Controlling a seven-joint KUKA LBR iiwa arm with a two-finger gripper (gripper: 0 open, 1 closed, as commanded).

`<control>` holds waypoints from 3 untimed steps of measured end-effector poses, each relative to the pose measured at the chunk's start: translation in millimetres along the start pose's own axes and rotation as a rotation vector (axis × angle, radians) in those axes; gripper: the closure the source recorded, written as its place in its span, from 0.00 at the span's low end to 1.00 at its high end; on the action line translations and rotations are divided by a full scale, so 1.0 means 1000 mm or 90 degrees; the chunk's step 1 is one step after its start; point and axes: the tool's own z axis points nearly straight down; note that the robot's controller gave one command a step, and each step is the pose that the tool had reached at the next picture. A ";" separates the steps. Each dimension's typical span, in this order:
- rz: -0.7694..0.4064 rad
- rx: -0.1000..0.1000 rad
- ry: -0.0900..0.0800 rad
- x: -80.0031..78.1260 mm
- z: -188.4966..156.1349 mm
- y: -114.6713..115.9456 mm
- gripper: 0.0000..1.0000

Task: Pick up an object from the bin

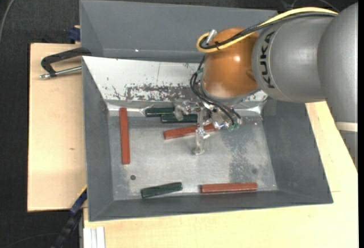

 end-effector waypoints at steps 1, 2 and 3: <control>0.000 0.000 0.000 0.000 -0.001 0.001 0.00; 0.000 0.000 0.000 0.000 -0.001 0.001 0.00; 0.078 0.000 0.001 0.011 -0.001 -0.025 0.00</control>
Offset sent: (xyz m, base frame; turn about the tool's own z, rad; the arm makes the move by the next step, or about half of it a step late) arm 0.0000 0.0000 0.0000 0.0000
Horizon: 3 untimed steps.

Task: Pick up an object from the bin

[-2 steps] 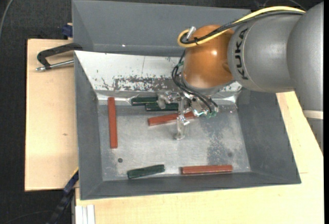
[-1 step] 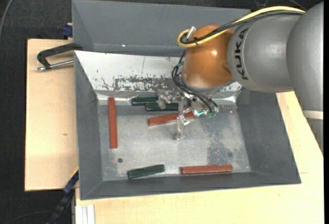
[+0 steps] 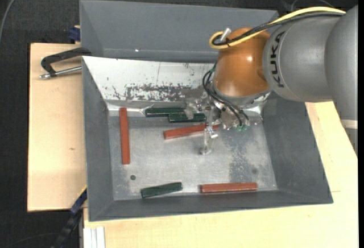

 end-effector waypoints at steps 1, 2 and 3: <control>0.028 0.000 -0.002 0.002 0.000 -0.015 0.00; 0.067 0.000 0.000 -0.002 0.000 0.014 0.00; 0.068 0.001 -0.019 -0.009 -0.007 0.012 1.00</control>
Offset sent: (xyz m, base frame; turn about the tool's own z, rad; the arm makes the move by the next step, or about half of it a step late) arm 0.0004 -0.0167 -0.0020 0.0435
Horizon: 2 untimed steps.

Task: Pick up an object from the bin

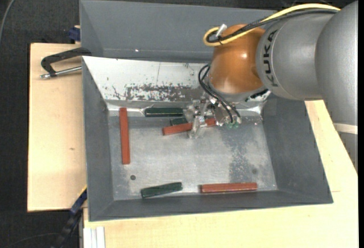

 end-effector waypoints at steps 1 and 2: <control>-0.001 0.000 0.016 0.007 0.007 0.000 0.00; 0.000 0.000 0.001 0.000 0.000 0.000 1.00</control>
Offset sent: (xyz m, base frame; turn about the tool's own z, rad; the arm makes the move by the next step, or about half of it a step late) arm 0.0000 0.0000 0.0000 0.0000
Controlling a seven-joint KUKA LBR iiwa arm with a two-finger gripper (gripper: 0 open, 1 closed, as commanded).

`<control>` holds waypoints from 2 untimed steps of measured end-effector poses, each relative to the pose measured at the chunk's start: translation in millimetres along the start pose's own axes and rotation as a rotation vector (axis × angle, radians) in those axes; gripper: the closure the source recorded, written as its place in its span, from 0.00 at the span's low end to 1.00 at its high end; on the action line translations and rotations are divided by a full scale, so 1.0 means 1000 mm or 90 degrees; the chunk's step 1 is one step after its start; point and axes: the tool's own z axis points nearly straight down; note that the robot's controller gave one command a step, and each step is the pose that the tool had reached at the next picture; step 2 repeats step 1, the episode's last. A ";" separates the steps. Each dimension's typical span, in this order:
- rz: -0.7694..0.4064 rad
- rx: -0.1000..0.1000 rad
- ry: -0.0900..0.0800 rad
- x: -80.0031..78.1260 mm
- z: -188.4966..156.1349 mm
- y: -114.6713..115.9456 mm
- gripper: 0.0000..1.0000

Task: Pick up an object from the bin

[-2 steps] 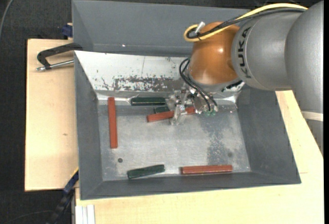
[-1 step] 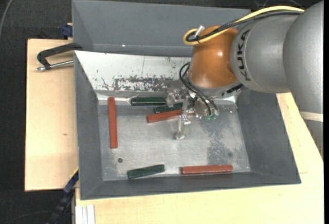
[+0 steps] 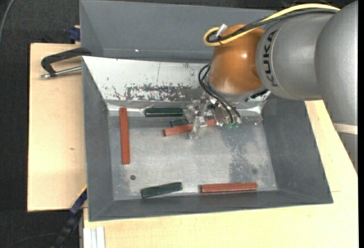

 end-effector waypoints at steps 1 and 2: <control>-0.002 0.002 0.011 0.023 -0.138 -0.022 1.00; -0.002 0.002 0.011 0.023 -0.138 -0.022 1.00</control>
Offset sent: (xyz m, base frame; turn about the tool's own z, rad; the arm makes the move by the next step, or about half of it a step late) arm -0.0262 -0.0262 0.1312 -0.0046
